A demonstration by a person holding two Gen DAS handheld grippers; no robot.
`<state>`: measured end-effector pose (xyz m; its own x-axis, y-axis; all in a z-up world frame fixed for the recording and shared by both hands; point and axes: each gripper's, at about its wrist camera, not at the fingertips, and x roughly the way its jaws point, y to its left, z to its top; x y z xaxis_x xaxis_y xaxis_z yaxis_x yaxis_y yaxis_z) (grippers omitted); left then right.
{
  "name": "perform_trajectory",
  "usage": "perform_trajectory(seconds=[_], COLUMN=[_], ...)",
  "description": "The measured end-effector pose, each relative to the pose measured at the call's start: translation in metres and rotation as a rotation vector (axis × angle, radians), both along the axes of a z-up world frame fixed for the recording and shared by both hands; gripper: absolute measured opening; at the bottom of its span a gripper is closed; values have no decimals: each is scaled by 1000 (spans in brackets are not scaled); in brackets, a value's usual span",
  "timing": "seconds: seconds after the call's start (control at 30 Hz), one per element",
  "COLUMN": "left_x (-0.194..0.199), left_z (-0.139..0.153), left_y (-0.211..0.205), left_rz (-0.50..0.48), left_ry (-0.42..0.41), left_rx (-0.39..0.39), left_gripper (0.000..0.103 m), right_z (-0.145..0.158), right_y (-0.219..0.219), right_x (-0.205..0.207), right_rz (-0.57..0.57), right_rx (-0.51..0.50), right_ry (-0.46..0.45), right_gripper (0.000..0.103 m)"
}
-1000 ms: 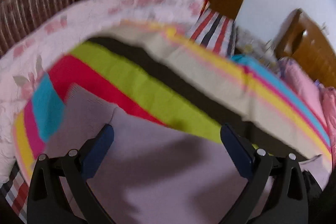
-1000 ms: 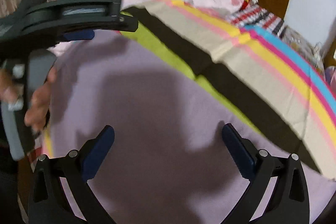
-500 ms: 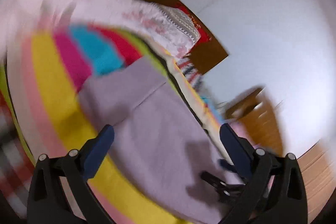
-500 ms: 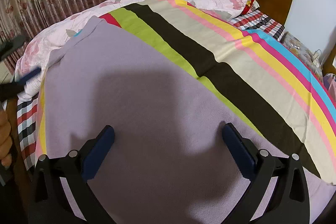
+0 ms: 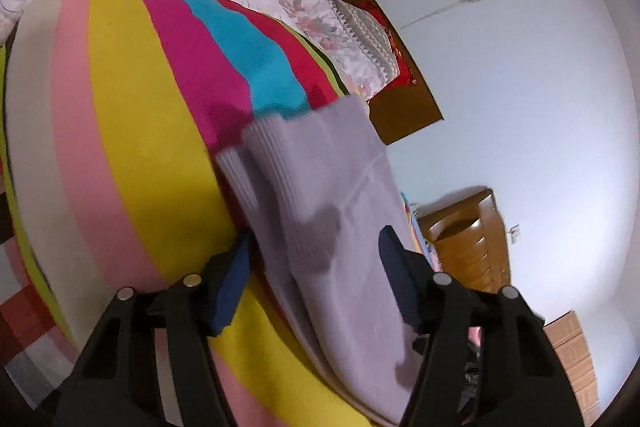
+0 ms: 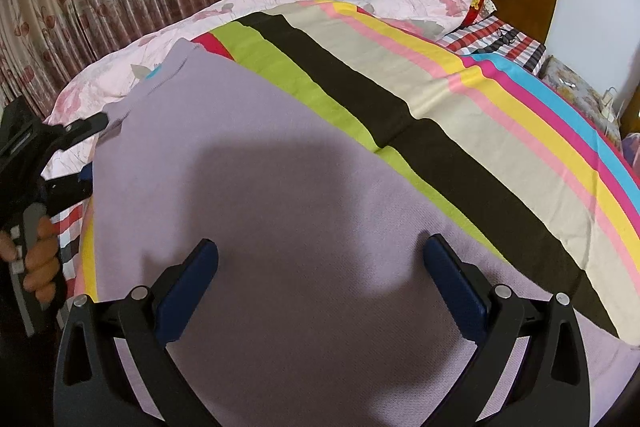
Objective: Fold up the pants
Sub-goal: 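Grasp the ribbed leg cuff with the left gripper and lift it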
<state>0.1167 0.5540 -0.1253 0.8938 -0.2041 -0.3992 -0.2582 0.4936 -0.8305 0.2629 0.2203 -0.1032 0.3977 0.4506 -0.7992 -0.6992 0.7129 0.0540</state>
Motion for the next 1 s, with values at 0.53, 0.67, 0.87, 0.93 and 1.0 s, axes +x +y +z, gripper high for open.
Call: perform_trajectory(seconds=[0.53,0.67,0.87,0.93,1.0], left_x=[4,1,2,3,3], left_z=[60,108,141,146,152], left_y=[-22,-54,-82,-88,-95], left_rz=[70,41,25,21,13], left_ry=[-55,-70,-107,-113,-133], left_rx=[214,397,468,466,463], left_gripper=[10,10,10,10,10], right_z=[6,20,0,4,15], right_y=[-12,-17,-2,-3,-12], right_x=[7,-24,-73,-76,-84], right_rz=[30,60,122,104,61], right_rx=[83,10,-128,-141,-132], right_ry=[66,-30,-133,-135,-183], right_gripper=[99,98,98,98,98])
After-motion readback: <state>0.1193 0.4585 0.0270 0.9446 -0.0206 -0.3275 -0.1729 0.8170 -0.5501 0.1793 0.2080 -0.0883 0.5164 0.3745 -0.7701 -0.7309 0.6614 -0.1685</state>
